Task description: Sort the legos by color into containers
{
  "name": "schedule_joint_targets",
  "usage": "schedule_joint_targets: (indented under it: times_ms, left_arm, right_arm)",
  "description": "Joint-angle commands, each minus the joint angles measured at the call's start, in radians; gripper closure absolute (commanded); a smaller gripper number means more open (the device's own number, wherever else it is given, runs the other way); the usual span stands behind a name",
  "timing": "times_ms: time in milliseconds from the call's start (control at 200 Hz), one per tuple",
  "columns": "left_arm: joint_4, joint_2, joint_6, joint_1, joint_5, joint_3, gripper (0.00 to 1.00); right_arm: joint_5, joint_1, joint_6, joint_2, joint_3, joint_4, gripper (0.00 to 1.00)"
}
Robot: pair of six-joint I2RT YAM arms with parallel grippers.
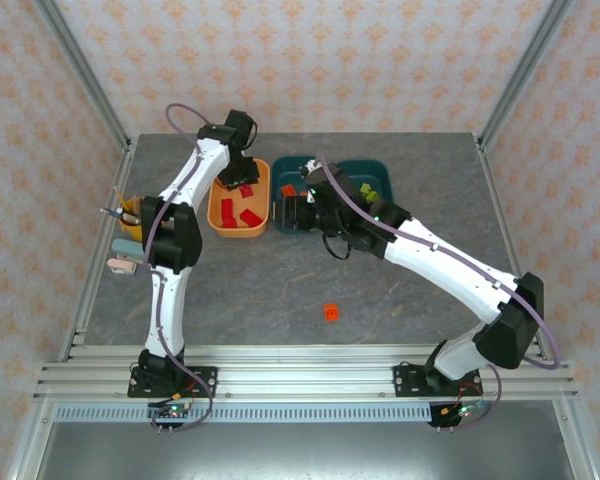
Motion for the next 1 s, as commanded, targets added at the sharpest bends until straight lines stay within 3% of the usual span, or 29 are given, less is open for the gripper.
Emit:
schedule_joint_targets:
  times_ms: [0, 400, 570, 821, 996]
  left_arm:
    - [0.023, 0.046, 0.027, 0.026, 0.033, 0.045, 0.66]
    - [0.014, 0.146, 0.015, 0.025, 0.011, 0.084, 0.61]
    - [0.008, 0.144, 0.025, 0.025, 0.033, 0.078, 0.48]
    - [-0.021, 0.062, 0.035, 0.016, -0.011, 0.086, 0.34]
    - [-0.019, -0.125, 0.041, -0.032, -0.047, 0.016, 0.25]
  right_arm:
    - [0.0, -0.005, -0.015, -0.022, -0.039, 0.026, 0.36]
    - [-0.003, -0.054, 0.1, -0.028, -0.108, 0.052, 0.32]
    - [-0.085, -0.108, 0.145, 0.013, -0.101, -0.041, 0.3]
    - [-0.092, -0.106, 0.076, 0.006, -0.087, -0.165, 0.3]
    - [-0.054, -0.075, 0.034, -0.081, -0.173, -0.29, 0.3]
